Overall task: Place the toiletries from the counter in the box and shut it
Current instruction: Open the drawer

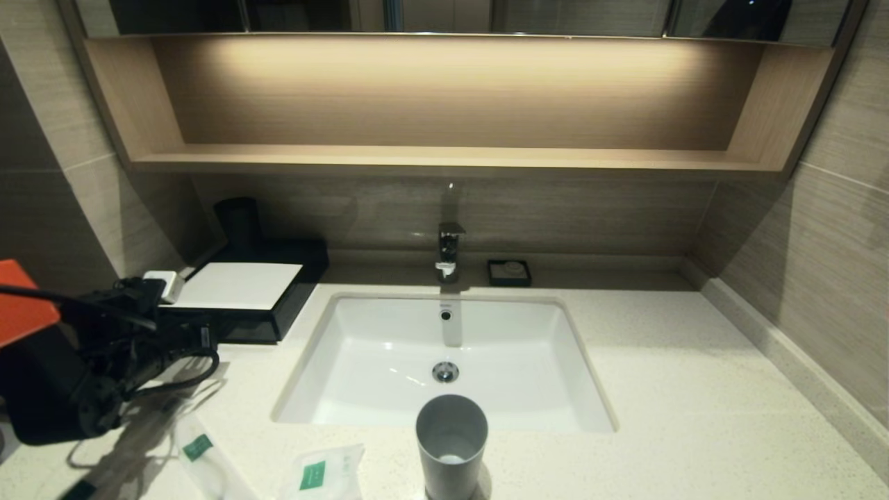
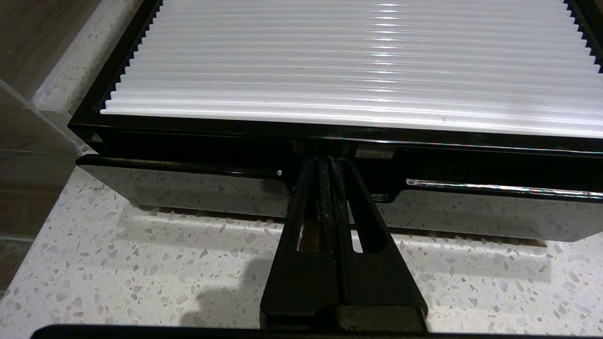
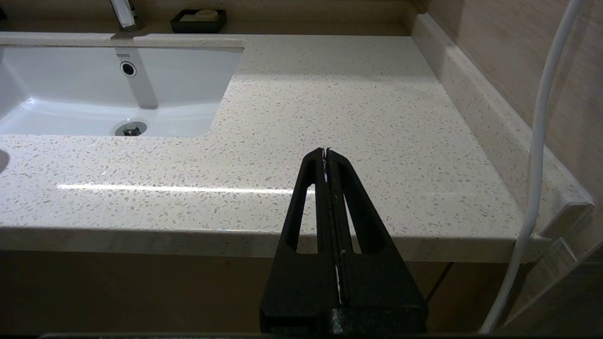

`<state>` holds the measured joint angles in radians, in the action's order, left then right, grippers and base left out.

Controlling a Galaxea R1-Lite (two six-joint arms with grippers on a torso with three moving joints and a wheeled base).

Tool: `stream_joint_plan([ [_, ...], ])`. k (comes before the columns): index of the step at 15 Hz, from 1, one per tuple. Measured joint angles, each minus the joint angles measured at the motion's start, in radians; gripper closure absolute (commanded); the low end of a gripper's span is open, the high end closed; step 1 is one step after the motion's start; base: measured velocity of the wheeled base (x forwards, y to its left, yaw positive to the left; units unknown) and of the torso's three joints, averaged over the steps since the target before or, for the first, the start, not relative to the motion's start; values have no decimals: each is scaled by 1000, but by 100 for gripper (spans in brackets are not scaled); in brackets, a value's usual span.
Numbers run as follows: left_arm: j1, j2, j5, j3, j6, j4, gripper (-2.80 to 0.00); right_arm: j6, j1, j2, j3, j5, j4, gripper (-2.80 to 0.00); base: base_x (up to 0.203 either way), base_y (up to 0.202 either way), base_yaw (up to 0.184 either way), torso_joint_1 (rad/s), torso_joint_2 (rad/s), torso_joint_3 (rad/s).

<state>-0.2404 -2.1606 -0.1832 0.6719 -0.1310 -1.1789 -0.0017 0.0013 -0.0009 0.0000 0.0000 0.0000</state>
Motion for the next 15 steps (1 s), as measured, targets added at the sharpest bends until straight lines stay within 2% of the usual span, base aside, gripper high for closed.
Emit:
stream_joint_plan([
  [15,8,-22,1,19,3,0,0,0,0,0,0,0,0,0,0,0,0,0,0,0],
])
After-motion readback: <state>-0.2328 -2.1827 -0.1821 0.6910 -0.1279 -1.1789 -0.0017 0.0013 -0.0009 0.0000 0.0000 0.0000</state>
